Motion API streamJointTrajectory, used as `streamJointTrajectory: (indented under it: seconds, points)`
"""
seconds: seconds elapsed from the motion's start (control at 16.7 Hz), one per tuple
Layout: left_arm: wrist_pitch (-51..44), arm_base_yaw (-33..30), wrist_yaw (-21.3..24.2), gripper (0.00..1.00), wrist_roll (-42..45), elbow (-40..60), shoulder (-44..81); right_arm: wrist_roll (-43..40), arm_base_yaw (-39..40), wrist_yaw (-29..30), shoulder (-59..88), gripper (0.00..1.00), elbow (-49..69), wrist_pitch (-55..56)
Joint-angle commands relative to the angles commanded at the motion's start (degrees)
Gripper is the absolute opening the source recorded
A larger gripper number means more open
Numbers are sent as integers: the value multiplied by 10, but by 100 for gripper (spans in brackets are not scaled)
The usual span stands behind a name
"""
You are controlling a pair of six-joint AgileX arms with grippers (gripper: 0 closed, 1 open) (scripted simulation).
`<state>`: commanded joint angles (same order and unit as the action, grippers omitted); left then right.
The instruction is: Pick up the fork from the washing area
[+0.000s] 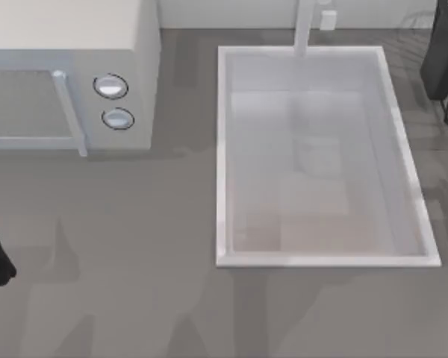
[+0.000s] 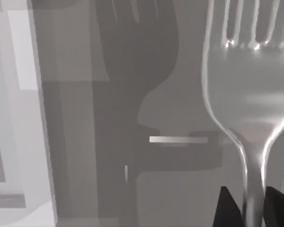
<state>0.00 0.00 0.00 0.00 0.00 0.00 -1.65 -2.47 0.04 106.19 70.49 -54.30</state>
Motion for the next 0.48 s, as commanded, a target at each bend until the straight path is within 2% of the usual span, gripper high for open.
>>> streamJointTrajectory:
  seconds: [0.48]
  points:
    - [0,0,0,100,0,0,0,0,0,0,0,90,0,0]
